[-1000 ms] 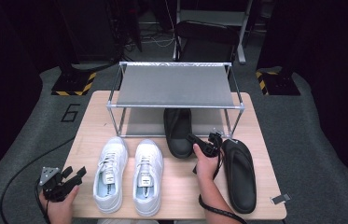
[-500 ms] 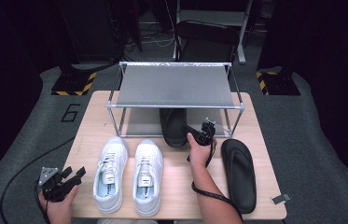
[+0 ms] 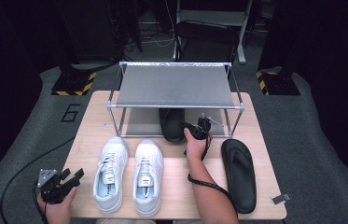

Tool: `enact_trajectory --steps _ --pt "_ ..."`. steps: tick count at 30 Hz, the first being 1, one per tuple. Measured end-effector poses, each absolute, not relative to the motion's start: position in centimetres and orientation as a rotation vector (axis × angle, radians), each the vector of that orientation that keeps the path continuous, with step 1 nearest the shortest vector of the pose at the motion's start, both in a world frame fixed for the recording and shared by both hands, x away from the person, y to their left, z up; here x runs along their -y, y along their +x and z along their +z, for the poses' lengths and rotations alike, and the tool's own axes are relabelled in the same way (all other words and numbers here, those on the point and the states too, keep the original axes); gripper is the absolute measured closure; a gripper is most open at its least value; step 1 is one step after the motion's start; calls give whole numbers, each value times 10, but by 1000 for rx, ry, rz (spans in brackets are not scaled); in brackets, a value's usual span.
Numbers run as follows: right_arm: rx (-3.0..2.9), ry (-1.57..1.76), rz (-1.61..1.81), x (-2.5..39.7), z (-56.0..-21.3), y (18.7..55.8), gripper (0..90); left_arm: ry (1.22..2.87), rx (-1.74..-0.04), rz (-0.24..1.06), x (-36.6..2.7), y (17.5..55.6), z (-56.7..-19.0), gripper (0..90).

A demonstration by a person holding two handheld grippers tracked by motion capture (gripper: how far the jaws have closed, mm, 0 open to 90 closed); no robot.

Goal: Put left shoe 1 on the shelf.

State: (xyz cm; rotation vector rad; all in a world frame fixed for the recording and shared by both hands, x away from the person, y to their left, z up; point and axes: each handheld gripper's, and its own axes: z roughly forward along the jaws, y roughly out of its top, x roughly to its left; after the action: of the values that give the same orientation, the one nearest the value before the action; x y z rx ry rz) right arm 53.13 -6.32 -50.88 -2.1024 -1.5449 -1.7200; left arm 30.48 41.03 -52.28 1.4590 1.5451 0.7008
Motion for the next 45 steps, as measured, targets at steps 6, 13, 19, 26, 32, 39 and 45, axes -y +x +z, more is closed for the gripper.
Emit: enact_trajectory --steps 6,13,19,26,32,39,45 --pt "1540 -2123 -1718 62 -513 546 665 1470 -1537 702 -410 303 -522 378" --pt "1510 -2124 -1713 61 -514 556 665 1459 -1536 707 -410 302 -523 379" --pt "1492 -2183 -1667 63 -524 559 657 1456 -1537 712 -410 300 -522 380" --pt "1472 -2186 -1656 65 -525 557 574 1469 -1536 710 -409 301 -521 380" --pt "1542 -2191 -1749 72 -521 544 585 1451 -1529 716 -407 303 -522 380" --pt "1554 -2169 -1707 76 -506 503 591 1479 -1525 708 -406 306 -523 380" --pt "1626 -2110 -1757 79 -499 473 595 1457 -1516 714 -409 303 -518 380"
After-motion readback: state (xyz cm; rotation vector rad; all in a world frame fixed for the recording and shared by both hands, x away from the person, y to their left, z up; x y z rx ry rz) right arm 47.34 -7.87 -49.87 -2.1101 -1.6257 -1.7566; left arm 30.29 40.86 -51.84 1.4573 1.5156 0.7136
